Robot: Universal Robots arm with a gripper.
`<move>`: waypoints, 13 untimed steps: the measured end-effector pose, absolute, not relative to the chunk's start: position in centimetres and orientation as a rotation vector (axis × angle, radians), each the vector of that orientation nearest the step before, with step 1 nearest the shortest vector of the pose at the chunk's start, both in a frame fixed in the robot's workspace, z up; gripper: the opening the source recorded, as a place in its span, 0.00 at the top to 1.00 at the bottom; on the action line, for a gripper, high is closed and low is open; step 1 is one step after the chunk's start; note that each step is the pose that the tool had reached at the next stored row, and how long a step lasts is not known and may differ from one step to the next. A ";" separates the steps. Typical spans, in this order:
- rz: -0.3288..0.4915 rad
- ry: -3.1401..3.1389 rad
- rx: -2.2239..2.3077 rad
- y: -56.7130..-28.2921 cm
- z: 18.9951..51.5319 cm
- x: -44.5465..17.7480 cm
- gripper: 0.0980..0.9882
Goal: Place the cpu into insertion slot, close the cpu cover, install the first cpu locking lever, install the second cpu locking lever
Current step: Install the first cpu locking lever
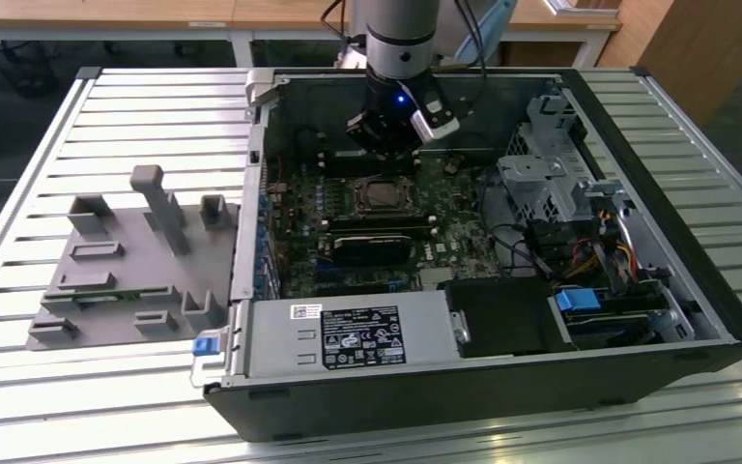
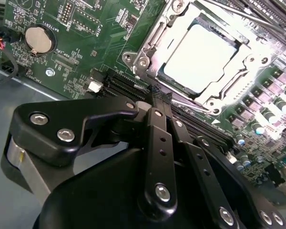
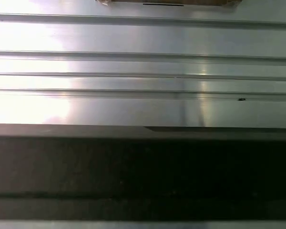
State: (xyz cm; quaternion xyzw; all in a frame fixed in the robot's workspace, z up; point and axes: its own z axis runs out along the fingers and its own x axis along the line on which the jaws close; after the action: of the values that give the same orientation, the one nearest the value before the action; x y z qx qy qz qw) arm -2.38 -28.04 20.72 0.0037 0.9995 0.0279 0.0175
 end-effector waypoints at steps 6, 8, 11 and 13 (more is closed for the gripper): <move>0.065 3.106 0.011 -28.0 20.2 -2.4 0.99; 0.062 3.106 0.011 -28.0 20.2 -2.4 0.99; 0.062 3.106 0.011 -28.0 20.2 -2.4 0.99; 0.062 3.106 0.011 -28.0 20.4 -2.4 0.99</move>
State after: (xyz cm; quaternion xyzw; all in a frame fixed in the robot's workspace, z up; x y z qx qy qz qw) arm -2.36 -28.02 20.40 0.0035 0.9996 0.0201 0.0176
